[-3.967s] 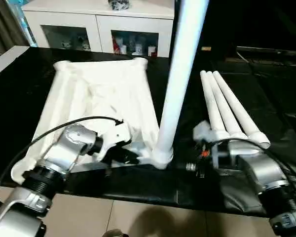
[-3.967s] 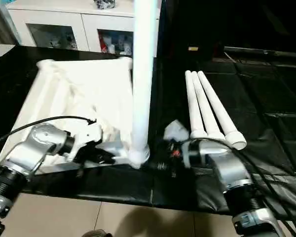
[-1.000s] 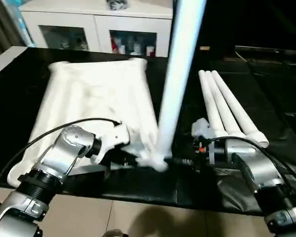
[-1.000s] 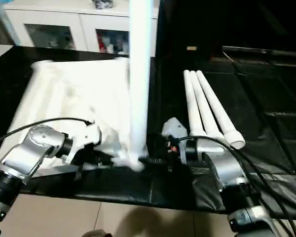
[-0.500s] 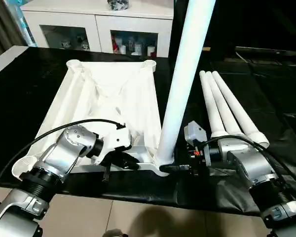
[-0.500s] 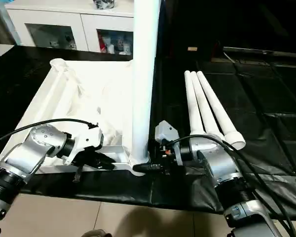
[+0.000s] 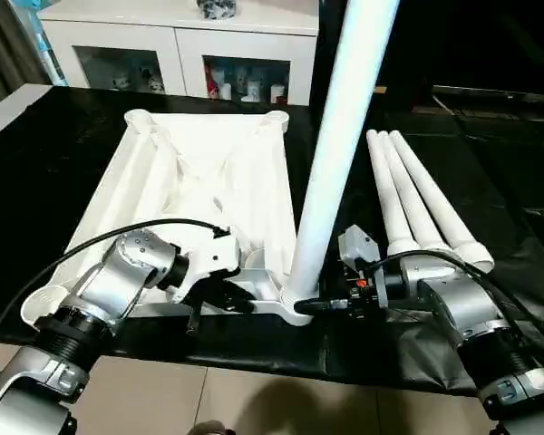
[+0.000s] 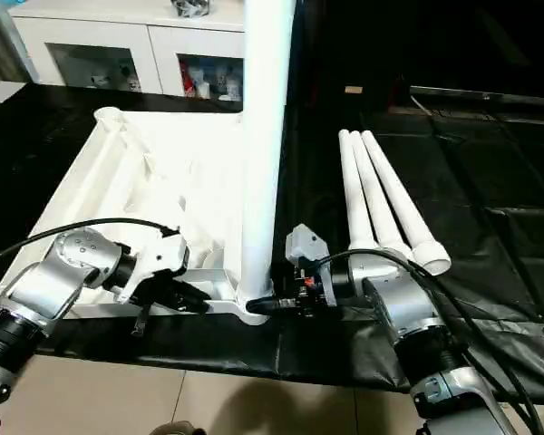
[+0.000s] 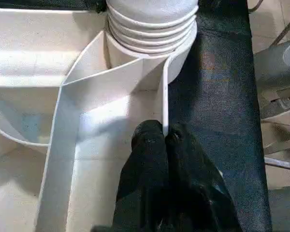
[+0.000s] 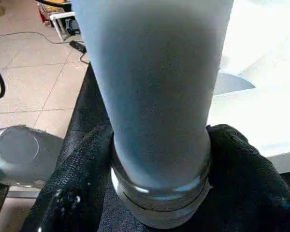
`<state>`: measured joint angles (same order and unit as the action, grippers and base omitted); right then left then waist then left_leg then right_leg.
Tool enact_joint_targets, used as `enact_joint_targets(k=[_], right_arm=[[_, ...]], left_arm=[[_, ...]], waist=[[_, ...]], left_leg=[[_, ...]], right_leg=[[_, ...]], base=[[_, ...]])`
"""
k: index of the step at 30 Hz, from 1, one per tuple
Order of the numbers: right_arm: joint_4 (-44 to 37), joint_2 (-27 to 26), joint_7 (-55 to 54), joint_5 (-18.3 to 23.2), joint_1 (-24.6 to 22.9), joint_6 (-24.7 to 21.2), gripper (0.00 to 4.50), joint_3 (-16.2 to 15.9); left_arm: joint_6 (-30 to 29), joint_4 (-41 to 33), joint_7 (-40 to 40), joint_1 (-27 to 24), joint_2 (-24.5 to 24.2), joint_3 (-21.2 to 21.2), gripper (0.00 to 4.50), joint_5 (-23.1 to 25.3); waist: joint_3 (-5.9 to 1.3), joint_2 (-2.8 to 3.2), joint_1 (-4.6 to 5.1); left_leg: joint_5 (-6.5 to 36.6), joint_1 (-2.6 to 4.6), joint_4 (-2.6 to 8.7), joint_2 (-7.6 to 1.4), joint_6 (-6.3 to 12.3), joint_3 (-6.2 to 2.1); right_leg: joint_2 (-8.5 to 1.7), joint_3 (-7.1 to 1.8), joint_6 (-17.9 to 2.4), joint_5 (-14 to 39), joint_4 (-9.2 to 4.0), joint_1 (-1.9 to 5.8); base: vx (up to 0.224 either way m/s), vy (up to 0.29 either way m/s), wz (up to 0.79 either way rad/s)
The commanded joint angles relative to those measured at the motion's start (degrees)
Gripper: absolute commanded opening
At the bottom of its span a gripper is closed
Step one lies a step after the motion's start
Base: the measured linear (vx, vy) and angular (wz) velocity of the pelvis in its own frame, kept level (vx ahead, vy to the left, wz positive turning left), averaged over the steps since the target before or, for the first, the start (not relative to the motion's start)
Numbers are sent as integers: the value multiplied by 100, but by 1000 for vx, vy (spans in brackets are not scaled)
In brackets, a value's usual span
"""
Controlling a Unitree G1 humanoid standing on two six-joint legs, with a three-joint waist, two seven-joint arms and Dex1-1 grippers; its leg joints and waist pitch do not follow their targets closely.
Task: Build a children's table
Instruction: Rotate leg to tighten
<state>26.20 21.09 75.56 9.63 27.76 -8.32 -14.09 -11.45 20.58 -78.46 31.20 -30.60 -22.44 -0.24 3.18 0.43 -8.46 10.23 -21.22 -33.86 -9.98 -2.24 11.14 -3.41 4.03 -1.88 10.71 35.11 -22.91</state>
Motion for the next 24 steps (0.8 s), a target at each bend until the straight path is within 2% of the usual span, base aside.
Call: enact_joint_targets(k=[1, 3, 4, 5, 6, 7, 8, 9, 10, 11, 12, 13, 14, 15, 17, 18, 21, 22, 23, 24], right_arm=[[3, -63, -2, 46, 33, -12, 270, -45], [-19, -132, -133, 85, -16, -73, 270, 13], [-114, -246, -388, 82, -149, -145, 270, 49], [-136, -267, -442, 76, -178, -159, 270, 52], [-202, -360, -679, 43, -281, -199, 269, 70], [-221, -507, -1033, -7, -356, -247, 269, 122], [-227, -604, -1266, -39, -398, -278, 269, 160], [-227, -619, -1300, -43, -404, -283, 269, 165], [-210, -806, -1715, -94, -445, -330, 269, 241], [-118, -1208, -2467, -114, -433, -528, 269, 418], [-82, -1356, -2735, -114, -424, -604, 269, 486], [-82, -1356, -2735, -114, -424, -604, 269, 486], [41, -1682, -3283, -142, -358, -665, 268, 599], [111, -1855, -3588, -178, -319, -673, 268, 654], [269, -2154, -4136, -244, -224, -677, 268, 748], [379, -2309, -4442, -300, -156, -643, 268, 786], [607, -2597, -5047, -385, 18, -676, 268, 885], [636, -2650, -5151, -423, 49, -647, 268, 903], [622, -2662, -5166, -442, 46, -593, 268, 913], [591, -2670, -5181, -462, 31, -561, 303, 920]], left_arm=[[-101, -10, -80, 30, 129, -135, 0, -29], [-265, -21, 65, 29, 241, -36, 0, -115], [-509, -57, 332, 27, 425, 102, 0, -216], [-555, -67, 384, 27, 459, 125, 0, -232], [-743, -112, 585, 27, 588, 205, 0, -280], [-946, -176, 822, 27, 729, 283, 0, -308], [-1074, -219, 975, 26, 819, 332, 0, -324], [-1092, -225, 997, 26, 832, 339, 0, -325], [-1298, -292, 1257, 27, 976, 409, 0, -321], [-1603, -372, 1726, 51, 1224, 503, 0, -227], [-1704, -401, 1893, 59, 1316, 537, 0, -187], [-1704, -401, 1893, 59, 1316, 537, 0, -187], [-1984, -442, 2311, 96, 1574, 669, 0, -136], [-2121, -463, 2563, 115, 1725, 748, 0, -101], [-2331, -495, 2974, 153, 1997, 887, 0, -77], [-2417, -516, 3185, 169, 2152, 961, 0, -75], [-2588, -580, 3661, 192, 2463, 1091, 0, -52], [-2632, -631, 3769, 178, 2528, 1094, 0, -39], [-2642, -679, 3809, 157, 2548, 1068, 0, -24], [-2671, -727, 3845, 138, 2555, 1045, 0, -18]], waist=[[-402, 16, 18], [-396, 7, 22], [-390, 35, 31], [-382, 25, 35], [-372, 18, 33], [-368, 6, 45], [-360, 18, 52], [-346, 12, 83], [-352, 11, 117], [-347, 16, 167], [-346, 6, 230], [-351, 5, 252], [-355, 2, 263], [-340, 26, 322], [-361, 15, 349], [-357, 24, 367], [-378, 18, 387], [-375, 0, 393], [-380, 10, 385], [-396, 7, 373]], left_leg=[[1001, 96, 358, -375, 205, -175], [997, 90, 358, -374, 200, -174], [1065, 99, 363, -378, 179, -174], [1110, 111, 369, -384, 157, -172], [1224, 129, 373, -380, 125, -174], [1253, 105, 389, -373, 96, -193], [1305, 118, 396, -375, 79, -197], [1407, 128, 401, -367, 28, -206], [1409, 107, 418, -362, -24, -222], [1426, 99, 430, -355, -63, -229], [1512, 111, 426, -339, -98, -235], [1509, 107, 427, -338, -103, -242], [1473, 98, 423, -330, -84, -244], [1462, 99, 425, -333, -85, -231], [1375, 83, 414, -323, -65, -241], [1326, 81, 411, -322, -38, -226], [1182, 89, 390, -313, 42, -211], [1157, 76, 385, -302, 73, -199], [1123, 79, 383, -305, 88, -201], [992, 64, 377, -311, 152, -196]], right_leg=[[-553, -318, -1057, 1289, -415, 264], [-555, -316, -1086, 1270, -419, 271], [-556, -318, -1080, 1357, -424, 259], [-553, -321, -1063, 1412, -443, 254], [-561, -323, -1053, 1579, -465, 249], [-571, -317, -1011, 1699, -468, 274], [-577, -320, -982, 1810, -489, 261], [-585, -317, -946, 2010, -515, 255], [-590, -315, -900, 2104, -505, 284], [-576, -310, -872, 2134, -513, 277], [-580, -303, -867, 2238, -537, 265], [-589, -301, -856, 2259, -535, 280], [-587, -301, -835, 2256, -544, 284], [-572, -314, -854, 2203, -554, 256], [-575, -305, -868, 2089, -541, 285], [-560, -314, -887, 1969, -538, 269], [-541, -317, -997, 1559, -516, 268], [-538, -318, -996, 1521, -519, 276], [-547, -318, -992, 1496, -513, 281], [-536, -318, -981, 1289, -489, 288]], base=[[0, 0, 0], [0, 0, 0], [0, 0, 0], [0, 0, 0], [0, 0, 0], [0, 0, 0], [0, 0, 0], [0, 0, 0], [0, 0, 0], [0, 0, 0], [0, 0, 0], [0, 0, 0], [0, 0, 0], [0, 0, 0], [0, 0, 0], [0, 0, 0], [0, 0, 0], [0, 0, 0], [0, 0, 0], [0, 0, 0]])
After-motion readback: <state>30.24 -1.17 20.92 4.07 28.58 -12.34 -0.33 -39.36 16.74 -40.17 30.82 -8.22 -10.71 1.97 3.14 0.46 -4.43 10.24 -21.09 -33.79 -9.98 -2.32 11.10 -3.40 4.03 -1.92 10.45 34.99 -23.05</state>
